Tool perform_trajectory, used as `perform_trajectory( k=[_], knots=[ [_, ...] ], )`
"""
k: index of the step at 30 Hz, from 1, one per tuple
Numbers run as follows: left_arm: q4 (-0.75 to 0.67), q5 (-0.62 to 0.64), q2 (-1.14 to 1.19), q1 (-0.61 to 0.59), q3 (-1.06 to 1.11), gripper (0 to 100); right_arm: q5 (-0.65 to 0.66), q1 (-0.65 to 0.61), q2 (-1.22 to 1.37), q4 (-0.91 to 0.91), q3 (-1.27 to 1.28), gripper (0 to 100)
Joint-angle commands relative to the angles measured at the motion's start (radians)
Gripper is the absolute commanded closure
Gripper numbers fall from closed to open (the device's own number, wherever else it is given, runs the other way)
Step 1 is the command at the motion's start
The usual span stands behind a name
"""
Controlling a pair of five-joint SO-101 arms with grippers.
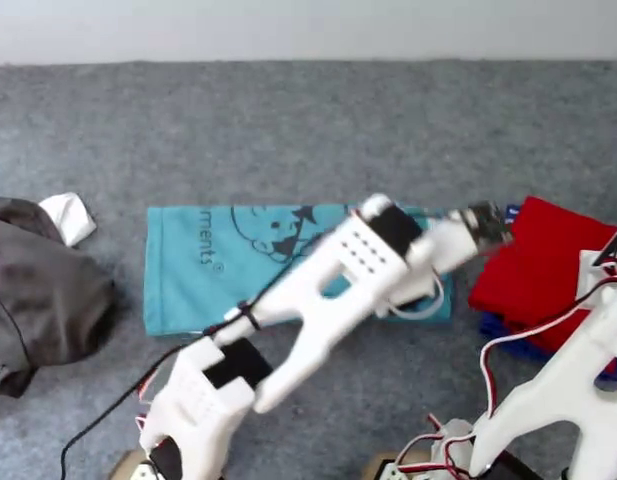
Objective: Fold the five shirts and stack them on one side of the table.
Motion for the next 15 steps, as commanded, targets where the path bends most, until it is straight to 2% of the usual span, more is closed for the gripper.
perform_trajectory(
  k=[1, 5, 11, 15],
  knots=[
    [-0.054, -0.041, -0.006, -0.052, -0.041, 99, -0.003, 0.008, -0.019, -0.012, 0.0, 98.6],
    [-0.15, -0.044, 0.014, -0.098, -0.041, 97, -0.003, 0.007, -0.018, -0.019, 0.002, 98.6],
    [-0.19, -0.04, 0.141, -0.167, -0.047, 80, -0.003, -0.015, -0.018, -0.038, 0.002, 98.6],
    [-0.207, -0.046, 0.189, -0.213, -0.056, 80, -0.003, -0.05, -0.018, -0.038, 0.002, 98.6]
  ],
)
